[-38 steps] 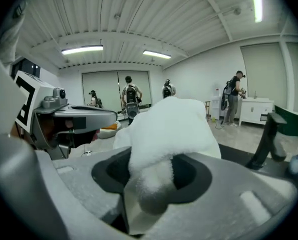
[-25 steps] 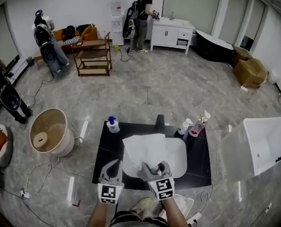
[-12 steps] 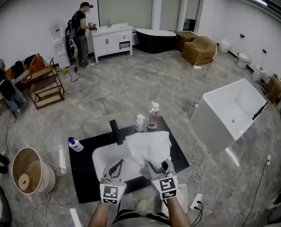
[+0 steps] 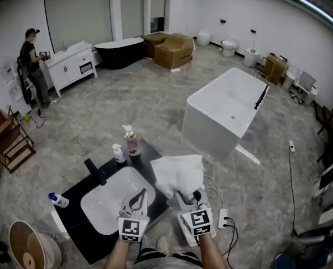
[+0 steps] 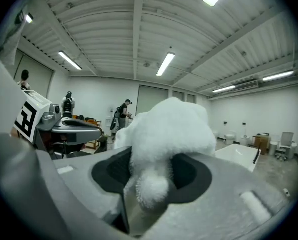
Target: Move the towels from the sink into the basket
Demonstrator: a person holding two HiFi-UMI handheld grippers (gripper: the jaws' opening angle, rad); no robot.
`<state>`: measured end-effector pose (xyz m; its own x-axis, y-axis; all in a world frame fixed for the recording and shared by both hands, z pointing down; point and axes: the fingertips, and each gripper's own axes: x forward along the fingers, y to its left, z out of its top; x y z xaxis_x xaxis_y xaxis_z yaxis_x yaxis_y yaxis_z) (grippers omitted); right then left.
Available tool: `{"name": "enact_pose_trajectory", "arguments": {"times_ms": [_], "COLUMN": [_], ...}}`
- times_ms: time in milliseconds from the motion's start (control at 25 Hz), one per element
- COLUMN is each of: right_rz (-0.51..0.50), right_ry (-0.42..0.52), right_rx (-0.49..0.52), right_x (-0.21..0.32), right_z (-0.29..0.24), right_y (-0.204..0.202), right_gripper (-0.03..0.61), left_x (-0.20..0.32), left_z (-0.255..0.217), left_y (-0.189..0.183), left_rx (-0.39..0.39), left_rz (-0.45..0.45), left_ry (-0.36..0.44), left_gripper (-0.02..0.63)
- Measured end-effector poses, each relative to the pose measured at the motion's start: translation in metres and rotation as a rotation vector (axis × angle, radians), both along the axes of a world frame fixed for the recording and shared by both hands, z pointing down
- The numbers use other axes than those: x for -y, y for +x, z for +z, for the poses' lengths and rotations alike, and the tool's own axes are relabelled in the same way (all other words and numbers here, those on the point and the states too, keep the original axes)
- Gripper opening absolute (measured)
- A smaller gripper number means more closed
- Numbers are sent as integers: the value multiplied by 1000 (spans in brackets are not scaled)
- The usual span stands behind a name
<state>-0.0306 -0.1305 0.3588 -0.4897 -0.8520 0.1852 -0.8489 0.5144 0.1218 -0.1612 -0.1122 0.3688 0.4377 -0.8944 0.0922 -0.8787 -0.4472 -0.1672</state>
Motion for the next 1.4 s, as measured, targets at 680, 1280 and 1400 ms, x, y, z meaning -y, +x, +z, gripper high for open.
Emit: {"name": "enact_pose_trajectory", "arguments": {"times_ms": [680, 1280, 1400], "right_rz": [365, 421, 414], "right_ry": [-26, -161, -197], "right_rx": [-6, -24, -21], "right_x": [-73, -116, -116], "right_z": [12, 128, 167], "right_y": [186, 259, 264], "right_gripper": [193, 193, 193], "left_x": [-30, -55, -56], "left_z": [11, 116, 151], "left_y": [186, 272, 280], "left_rx": [-34, 22, 36], "left_rz": [362, 460, 463], "left_ry": [-60, -183, -214], "left_gripper": [9, 9, 9]}}
